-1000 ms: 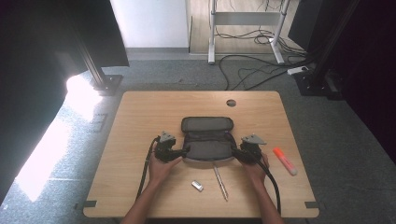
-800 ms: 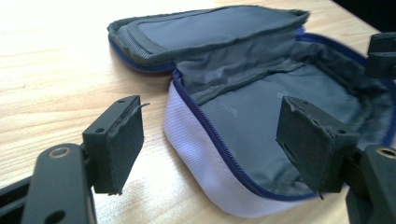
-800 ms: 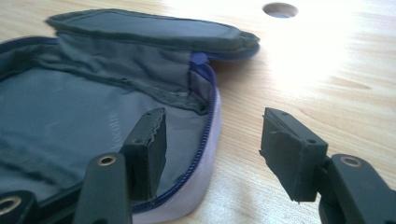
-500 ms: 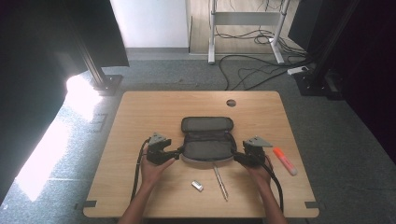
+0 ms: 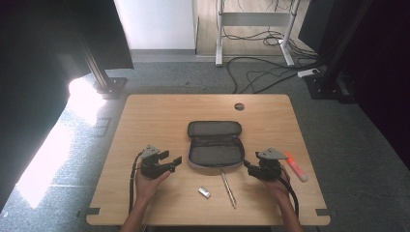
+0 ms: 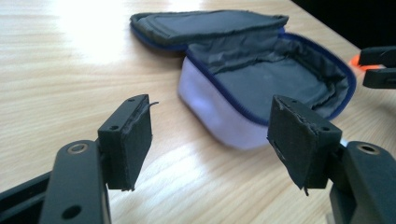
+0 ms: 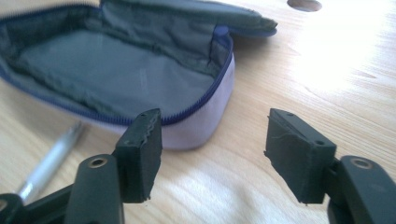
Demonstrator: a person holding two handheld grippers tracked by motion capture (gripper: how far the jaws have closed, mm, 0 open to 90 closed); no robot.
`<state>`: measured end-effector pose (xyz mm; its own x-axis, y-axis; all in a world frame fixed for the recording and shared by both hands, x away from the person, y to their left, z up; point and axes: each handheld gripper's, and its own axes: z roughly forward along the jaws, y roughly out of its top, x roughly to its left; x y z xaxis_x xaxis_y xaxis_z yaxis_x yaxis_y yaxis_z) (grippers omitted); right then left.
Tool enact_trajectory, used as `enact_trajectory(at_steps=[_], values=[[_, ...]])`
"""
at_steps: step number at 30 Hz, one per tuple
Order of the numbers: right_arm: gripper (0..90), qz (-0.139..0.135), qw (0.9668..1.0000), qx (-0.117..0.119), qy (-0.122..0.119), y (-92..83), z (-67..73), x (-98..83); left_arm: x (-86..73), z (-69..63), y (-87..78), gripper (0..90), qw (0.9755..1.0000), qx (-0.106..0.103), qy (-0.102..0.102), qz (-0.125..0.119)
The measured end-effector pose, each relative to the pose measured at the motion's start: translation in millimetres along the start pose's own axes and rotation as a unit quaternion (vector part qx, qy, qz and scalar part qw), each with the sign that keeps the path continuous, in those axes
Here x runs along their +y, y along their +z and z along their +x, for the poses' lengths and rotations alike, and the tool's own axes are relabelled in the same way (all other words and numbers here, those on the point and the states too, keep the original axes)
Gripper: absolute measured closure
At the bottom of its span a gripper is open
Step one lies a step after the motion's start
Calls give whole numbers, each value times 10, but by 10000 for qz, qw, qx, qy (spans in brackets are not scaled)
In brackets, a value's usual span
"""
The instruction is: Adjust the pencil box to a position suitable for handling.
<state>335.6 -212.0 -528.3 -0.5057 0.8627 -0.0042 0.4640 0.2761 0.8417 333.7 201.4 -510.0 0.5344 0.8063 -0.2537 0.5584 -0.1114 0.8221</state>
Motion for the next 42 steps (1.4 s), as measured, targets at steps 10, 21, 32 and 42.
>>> enact_trajectory(at_steps=[10,21,32,42], values=[[360,-56,9996,-196,187,-292,-21,-129,-131,66,-142,307,10000,49,-28,-18],[353,-46,9992,-160,353,-486,-234,-216,-158,124,-193,305,9998,160,-79,78],[338,-106,9974,-179,692,-691,-517,-350,-222,123,-314,305,9993,300,-114,174],[341,-66,9957,-367,843,-712,-647,-434,-275,182,-307,306,9986,424,-69,305]])
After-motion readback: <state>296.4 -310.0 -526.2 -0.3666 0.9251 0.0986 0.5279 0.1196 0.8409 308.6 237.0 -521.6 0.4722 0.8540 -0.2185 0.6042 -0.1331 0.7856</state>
